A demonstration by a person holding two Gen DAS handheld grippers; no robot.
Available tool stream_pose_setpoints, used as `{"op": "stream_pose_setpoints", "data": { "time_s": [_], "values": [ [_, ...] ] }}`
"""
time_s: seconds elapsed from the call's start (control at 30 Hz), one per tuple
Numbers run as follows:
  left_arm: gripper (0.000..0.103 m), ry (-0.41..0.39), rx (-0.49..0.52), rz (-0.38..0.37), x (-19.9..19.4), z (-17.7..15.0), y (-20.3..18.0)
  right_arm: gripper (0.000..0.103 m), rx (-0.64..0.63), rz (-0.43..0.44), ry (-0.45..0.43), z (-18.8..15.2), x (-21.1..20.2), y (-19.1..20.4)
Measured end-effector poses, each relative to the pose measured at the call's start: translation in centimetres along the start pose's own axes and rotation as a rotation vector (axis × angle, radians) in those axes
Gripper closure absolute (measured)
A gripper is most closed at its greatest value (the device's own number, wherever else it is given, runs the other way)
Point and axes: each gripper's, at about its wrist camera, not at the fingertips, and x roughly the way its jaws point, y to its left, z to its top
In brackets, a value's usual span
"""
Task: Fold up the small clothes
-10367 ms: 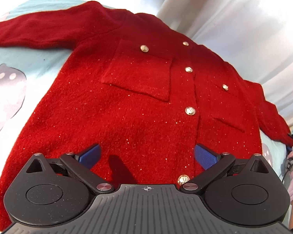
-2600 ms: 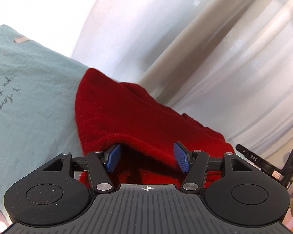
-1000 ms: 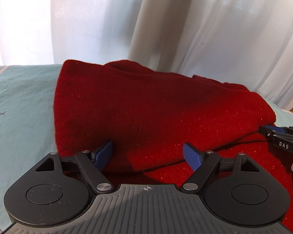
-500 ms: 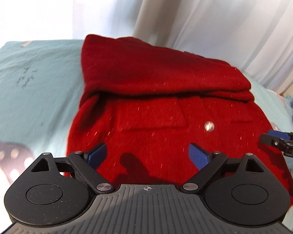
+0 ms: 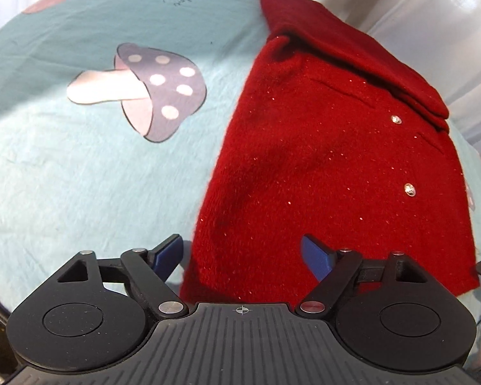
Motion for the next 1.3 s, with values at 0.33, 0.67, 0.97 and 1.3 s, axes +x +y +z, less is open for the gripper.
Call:
{"op": "stream_pose_setpoints", "data": {
  "time_s": [0.33,0.67,0.97,1.3],
  "values": [
    [0.052,0.104,-0.026,-0.170,0.0,0.8,1.7,0.061,0.169,0.098,0.089,1.0,0.7,-3.4],
    [0.068,0.198,0.035,-0.245,1.9,2.0,1.7,0.071,0.123,0.098,0.169,1.4,1.8,-2.3],
    [0.089,0.152,-0.032,-0.389,0.3,3.9,1.6,0.093,0.144,0.122,0.193,1.9,1.8,-2.0],
    [0.090,-0.138,-0.010,-0.502,-3.4,13.0,-1.5,0.094,0.232,0.284,-0.025,10.1,1.0,-0.8]
  ]
}}
